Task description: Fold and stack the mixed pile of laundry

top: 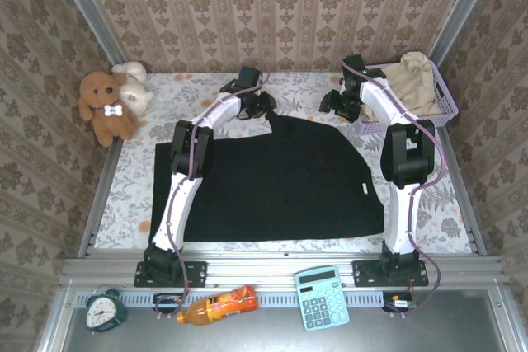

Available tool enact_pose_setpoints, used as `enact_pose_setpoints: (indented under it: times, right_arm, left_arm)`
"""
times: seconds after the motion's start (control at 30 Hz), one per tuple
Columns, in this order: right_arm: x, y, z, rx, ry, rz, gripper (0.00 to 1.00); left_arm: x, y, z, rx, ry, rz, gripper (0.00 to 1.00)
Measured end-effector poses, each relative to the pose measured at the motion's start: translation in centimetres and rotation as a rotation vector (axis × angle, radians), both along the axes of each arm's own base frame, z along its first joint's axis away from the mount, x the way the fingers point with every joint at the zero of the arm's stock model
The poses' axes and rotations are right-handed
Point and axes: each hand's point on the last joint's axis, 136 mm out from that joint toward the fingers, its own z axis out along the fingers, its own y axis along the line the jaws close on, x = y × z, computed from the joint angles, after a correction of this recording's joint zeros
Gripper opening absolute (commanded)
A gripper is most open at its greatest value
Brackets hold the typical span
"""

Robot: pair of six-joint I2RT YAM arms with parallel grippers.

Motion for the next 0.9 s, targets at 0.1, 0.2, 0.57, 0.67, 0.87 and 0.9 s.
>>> enact_pose_setpoints:
  times: [0.1, 0.2, 0.57, 0.67, 0.87, 0.9]
  right_arm:
    - [-0.3, -0.3, -0.2, 0.008, 0.006, -0.009, 0.65]
    - [-0.4, -0.7, -0.4, 0.008, 0.011, -0.017, 0.65]
    - [-1.1, -2.3, 0.5, 0.026, -0.012, -0.046, 0.64]
    - [-1.0, -2.6, 1.0, 0.038, -0.033, -0.049, 0.64]
    - [-0.7, -1.8, 1.0, 0.082, -0.046, -0.026, 0.63]
    - [-0.7, -1.6, 0.9, 0.088, -0.046, -0.019, 0.63]
  left_arm:
    - [-0.8, -1.2, -0.1, -0.027, 0.014, -0.021, 0.0]
    - [-1.3, -2.7, 0.7, -0.073, 0.016, -0.051, 0.0]
    - [-13.9, -8.3, 16.7, -0.283, -0.186, -0.583, 0.0]
    - [-22.2, -7.4, 18.1, -0.282, -0.158, -0.765, 0.41]
    - [-27.8, -1.3, 8.9, -0.068, 0.102, -0.713, 1.0]
    - [-27.2, -0.1, 7.5, -0.018, 0.127, -0.666, 1.0]
